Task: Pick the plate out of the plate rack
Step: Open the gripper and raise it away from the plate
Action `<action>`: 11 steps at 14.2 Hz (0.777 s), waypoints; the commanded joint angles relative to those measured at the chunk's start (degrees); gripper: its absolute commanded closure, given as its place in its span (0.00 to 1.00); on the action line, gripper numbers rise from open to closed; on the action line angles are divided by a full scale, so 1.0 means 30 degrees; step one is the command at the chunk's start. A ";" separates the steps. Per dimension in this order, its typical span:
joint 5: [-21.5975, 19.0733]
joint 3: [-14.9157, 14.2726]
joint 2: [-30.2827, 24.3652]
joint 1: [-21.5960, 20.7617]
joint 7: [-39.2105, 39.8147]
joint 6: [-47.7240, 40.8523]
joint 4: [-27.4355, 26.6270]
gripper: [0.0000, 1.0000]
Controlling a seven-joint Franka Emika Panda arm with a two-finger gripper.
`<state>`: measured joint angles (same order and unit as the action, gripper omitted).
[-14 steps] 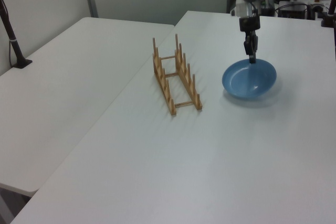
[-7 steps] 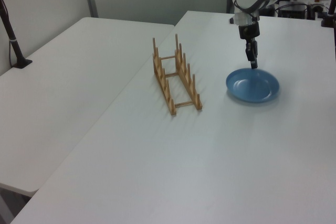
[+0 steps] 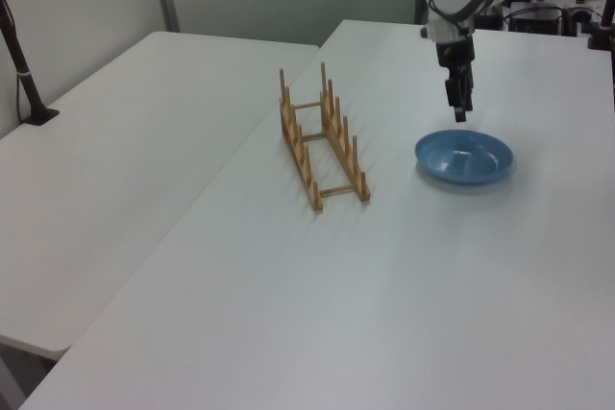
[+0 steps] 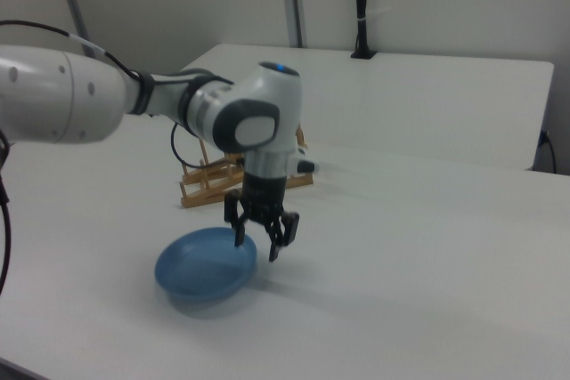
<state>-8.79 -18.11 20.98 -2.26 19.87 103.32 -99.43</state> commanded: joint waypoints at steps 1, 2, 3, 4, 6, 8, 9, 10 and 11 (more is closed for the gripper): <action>0.2107 0.0059 -0.2534 -0.1471 -0.3190 -0.0275 -0.0197 0.00; 0.2488 0.0467 -0.2974 -0.1590 -0.3660 -0.0772 -0.0139 0.00; 0.3043 0.1138 -0.3413 -0.1591 -0.4157 -0.1241 0.0036 0.00; 0.3629 0.1696 -0.3795 -0.1591 -0.4713 -0.1710 0.0066 0.00; 0.4248 0.2431 -0.4586 -0.1591 -0.5275 -0.2181 0.0038 0.00; 0.4250 0.2551 -0.5347 -0.1562 -0.5305 -0.2300 0.0067 0.00; 0.4250 0.2551 -0.5728 -0.1562 -0.5392 -0.2416 0.0067 0.00; 0.4250 0.2551 -0.5935 -0.1562 -0.5828 -0.2621 0.0067 0.00; 0.4250 0.2551 -0.5995 -0.1417 -0.6702 -0.2652 0.0096 0.00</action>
<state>3.06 -10.44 5.99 -7.00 4.34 96.97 -97.88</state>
